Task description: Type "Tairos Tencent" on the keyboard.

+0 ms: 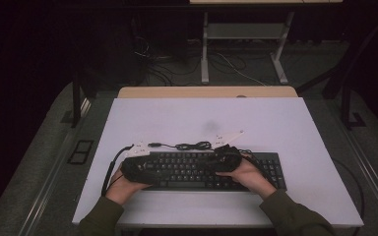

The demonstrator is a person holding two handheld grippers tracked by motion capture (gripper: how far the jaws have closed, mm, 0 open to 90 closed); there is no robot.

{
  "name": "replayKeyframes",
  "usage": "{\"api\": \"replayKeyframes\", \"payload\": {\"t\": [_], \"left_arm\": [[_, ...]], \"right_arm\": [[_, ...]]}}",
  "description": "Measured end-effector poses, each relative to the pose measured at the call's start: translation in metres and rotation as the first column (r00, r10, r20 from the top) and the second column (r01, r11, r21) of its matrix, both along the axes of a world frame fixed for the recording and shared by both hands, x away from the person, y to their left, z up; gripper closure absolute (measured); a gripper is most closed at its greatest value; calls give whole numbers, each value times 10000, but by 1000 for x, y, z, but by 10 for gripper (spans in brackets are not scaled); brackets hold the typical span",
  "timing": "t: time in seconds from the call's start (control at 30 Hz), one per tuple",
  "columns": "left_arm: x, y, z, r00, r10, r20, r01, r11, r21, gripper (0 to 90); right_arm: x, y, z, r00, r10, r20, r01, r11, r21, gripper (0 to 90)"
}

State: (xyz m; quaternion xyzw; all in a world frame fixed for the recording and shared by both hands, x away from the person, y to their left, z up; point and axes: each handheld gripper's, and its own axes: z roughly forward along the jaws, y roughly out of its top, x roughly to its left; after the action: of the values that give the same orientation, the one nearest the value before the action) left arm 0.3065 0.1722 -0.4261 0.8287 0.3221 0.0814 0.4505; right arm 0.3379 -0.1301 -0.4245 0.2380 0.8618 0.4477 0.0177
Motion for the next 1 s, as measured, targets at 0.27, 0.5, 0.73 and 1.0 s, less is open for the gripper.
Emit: {"api": "replayKeyframes", "payload": {"t": [0.27,0.5,0.73,1.0], "left_arm": [[0,0,1,10000,-3,25,3,10000,-42,187],[-1,2,5,9998,48,199,-44,9998,-173,309],[-1,0,8,9995,-154,273,160,9996,-231,555],[3,-8,10,9979,-619,182,622,9979,-164,791]], "right_arm": [[0,-4,3,9998,-211,52,210,9994,265,541],[-1,-9,6,9991,-376,204,368,9985,411,409],[0,-13,8,9987,-482,183,472,9976,509,386],[1,-16,10,9982,-583,163,572,9964,623,379]]}}
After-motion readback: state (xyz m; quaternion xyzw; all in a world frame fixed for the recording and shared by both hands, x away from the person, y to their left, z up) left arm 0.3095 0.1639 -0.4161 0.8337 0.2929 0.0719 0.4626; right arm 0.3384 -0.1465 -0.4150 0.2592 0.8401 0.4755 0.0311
